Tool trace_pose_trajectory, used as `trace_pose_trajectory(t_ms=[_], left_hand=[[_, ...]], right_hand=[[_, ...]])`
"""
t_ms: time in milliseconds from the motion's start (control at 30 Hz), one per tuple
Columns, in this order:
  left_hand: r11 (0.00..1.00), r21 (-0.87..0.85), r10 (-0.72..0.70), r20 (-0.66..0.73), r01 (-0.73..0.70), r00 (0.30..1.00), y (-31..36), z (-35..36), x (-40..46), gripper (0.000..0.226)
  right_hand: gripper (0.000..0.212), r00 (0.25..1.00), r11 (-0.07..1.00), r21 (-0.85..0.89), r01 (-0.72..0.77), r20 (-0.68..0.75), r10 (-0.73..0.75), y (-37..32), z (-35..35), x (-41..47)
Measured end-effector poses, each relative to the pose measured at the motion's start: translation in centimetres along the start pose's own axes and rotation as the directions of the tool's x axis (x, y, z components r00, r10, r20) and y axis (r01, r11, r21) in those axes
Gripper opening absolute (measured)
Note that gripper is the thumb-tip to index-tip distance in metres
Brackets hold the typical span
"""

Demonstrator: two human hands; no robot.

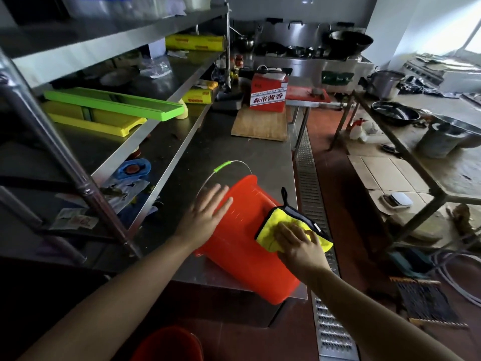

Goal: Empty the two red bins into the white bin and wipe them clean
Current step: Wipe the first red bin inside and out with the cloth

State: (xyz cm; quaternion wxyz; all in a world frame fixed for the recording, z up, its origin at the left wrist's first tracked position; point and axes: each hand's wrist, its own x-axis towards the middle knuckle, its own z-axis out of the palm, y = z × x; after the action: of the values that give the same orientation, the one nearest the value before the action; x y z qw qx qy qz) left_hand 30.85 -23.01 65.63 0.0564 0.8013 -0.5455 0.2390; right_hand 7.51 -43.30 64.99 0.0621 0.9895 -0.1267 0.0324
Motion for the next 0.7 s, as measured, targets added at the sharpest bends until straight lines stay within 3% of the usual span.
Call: trace_pose_trajectory(t_ms=[33, 100, 200, 267, 400, 533, 633, 700], left_hand=[[0.999, -0.046, 0.025, -0.008, -0.025, 1.0, 0.9, 0.1, 0.4, 0.055], [0.971, -0.19, -0.139, 0.042, 0.144, 0.989, 3.2, 0.0, 1.1, 0.054], [0.79, -0.333, -0.471, 0.21, 0.515, 0.857, 5.2, 0.1, 2.2, 0.057], [0.714, -0.363, -0.552, 0.234, 0.598, 0.8, 5.2, -0.1, 3.1, 0.052], [0.557, -0.541, -0.604, 0.256, 0.629, 0.755, 4.9, -0.3, 4.1, 0.048], [0.486, -0.654, -0.517, 0.32, 0.58, 0.794, 6.0, 0.2, 5.2, 0.052], [0.547, -0.689, -0.412, 0.273, 0.475, 0.87, 7.2, 0.7, 6.6, 0.046], [0.605, -0.691, -0.356, 0.21, 0.396, 0.911, 7.8, 1.1, 7.2, 0.041]], right_hand=[[0.067, 1.0, 1.0, -0.011, 0.002, -0.002, -0.002, 0.0, 0.1, 0.0], [0.066, 1.0, 1.0, -0.026, -0.002, 0.005, 0.003, 0.0, 0.1, -0.1], [0.062, 1.0, 0.999, -0.03, -0.022, 0.003, 0.022, 0.0, 0.3, -0.3], [0.063, 0.999, 0.999, -0.034, -0.036, -0.009, 0.036, 0.0, 0.6, -0.4], [0.058, 0.989, 0.999, 0.02, -0.046, -0.137, 0.048, 1.1, 0.3, -0.3], [0.037, 0.972, 0.988, 0.079, -0.13, -0.184, 0.143, 2.5, -1.7, 0.5], [0.041, 0.935, 0.934, 0.123, -0.335, -0.083, 0.346, 4.3, -4.1, 1.7], [0.035, 0.908, 0.913, 0.099, -0.396, -0.107, 0.406, 5.4, -5.4, 2.6]])
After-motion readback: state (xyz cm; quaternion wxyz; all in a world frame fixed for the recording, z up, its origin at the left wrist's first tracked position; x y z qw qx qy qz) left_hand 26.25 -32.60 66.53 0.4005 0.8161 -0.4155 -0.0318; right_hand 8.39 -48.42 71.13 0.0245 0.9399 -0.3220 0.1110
